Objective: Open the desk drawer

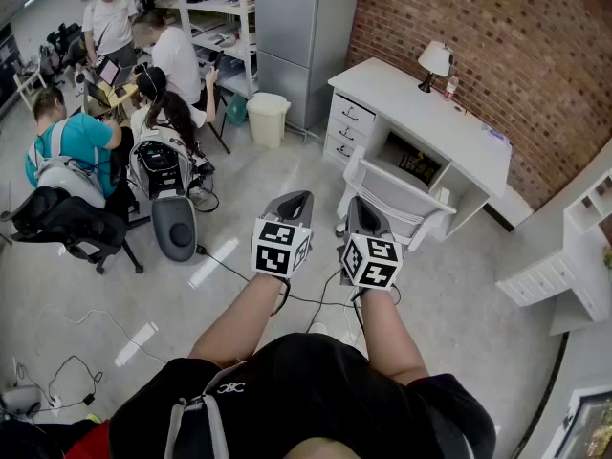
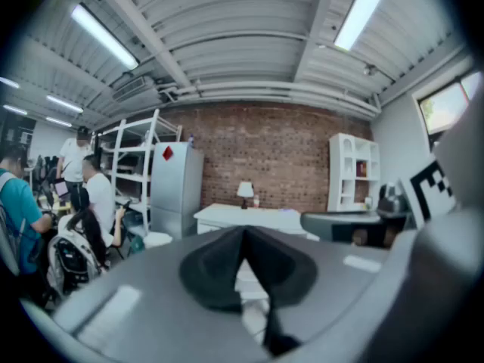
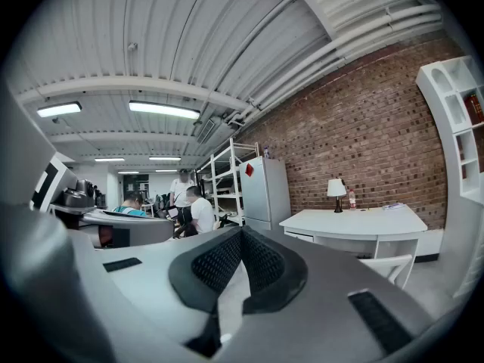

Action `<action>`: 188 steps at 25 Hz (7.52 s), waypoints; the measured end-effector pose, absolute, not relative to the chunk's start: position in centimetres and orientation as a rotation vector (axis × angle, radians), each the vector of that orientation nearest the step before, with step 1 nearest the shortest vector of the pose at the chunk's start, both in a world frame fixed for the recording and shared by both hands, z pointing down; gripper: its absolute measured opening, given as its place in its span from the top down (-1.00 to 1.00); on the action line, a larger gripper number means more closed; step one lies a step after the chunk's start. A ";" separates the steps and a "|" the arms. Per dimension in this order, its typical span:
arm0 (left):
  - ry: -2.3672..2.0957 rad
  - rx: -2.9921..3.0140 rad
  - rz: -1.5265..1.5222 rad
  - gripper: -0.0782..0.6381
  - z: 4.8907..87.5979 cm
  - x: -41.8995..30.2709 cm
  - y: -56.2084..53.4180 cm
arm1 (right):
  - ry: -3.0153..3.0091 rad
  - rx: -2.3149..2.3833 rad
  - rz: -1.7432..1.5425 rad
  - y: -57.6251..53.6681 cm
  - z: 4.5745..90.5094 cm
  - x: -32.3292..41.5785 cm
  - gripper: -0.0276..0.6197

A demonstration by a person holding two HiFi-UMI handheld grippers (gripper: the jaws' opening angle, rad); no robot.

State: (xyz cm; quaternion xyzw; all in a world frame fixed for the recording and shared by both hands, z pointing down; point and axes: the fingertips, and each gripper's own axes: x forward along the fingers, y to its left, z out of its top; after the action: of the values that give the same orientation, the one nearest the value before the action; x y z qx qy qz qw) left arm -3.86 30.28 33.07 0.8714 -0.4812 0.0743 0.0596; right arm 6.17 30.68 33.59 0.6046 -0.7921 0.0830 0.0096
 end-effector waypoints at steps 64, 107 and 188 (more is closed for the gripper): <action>-1.416 2.541 0.255 0.79 37.6 -4.0 -16.1 | -2.537 1.710 0.320 -15.1 36.7 3.8 0.92; -1.308 2.242 0.577 0.79 56.4 -0.5 -42.4 | -1.426 1.233 -0.200 -56.7 78.1 19.7 0.71; -1.391 2.295 0.537 0.79 53.1 -3.5 -40.5 | -1.861 1.729 0.070 -47.1 58.8 11.8 0.92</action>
State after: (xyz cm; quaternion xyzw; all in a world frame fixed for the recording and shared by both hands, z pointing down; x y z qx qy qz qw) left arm -3.53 -40.52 53.14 0.8213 -0.4980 0.1922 0.2011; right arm 11.79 -47.12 58.84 0.6500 -0.6995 0.0263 0.2957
